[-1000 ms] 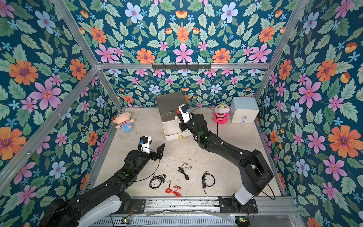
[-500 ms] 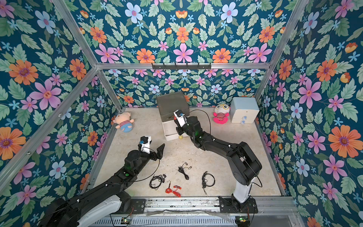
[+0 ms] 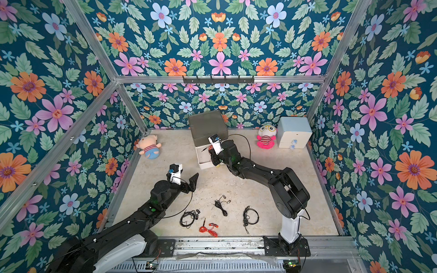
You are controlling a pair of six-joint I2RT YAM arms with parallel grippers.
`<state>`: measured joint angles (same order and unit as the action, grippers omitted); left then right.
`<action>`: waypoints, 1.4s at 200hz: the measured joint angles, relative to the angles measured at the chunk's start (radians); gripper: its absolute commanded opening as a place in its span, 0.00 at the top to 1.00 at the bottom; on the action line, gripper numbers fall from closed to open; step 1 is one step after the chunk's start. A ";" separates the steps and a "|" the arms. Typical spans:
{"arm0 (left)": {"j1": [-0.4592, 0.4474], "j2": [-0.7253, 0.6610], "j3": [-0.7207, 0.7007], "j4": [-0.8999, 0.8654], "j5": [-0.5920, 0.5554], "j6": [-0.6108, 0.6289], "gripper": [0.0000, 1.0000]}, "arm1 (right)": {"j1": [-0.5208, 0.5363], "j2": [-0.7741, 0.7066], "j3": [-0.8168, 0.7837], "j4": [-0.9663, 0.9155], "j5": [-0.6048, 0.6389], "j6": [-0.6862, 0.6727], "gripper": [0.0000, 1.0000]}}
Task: Place the wired earphones into the drawer by color
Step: Place the wired earphones in the drawer.
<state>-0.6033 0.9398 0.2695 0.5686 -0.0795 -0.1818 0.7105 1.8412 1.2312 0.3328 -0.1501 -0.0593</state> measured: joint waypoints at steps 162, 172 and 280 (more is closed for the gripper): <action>0.000 -0.021 0.117 -0.146 0.171 -0.040 0.01 | -0.023 -0.341 -0.294 -0.005 0.101 0.199 0.49; -0.003 -0.035 0.137 -0.191 0.196 -0.059 0.01 | -0.029 -0.386 -0.343 -0.001 0.124 0.204 0.48; -0.270 0.019 0.238 -0.602 0.252 -0.263 0.04 | -0.072 -0.787 -0.843 0.109 0.423 0.238 0.44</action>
<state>-0.8734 0.9588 0.5079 -0.0330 0.1722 -0.4450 0.6388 1.0538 0.3882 0.4416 0.2726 0.1791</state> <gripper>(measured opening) 0.970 0.565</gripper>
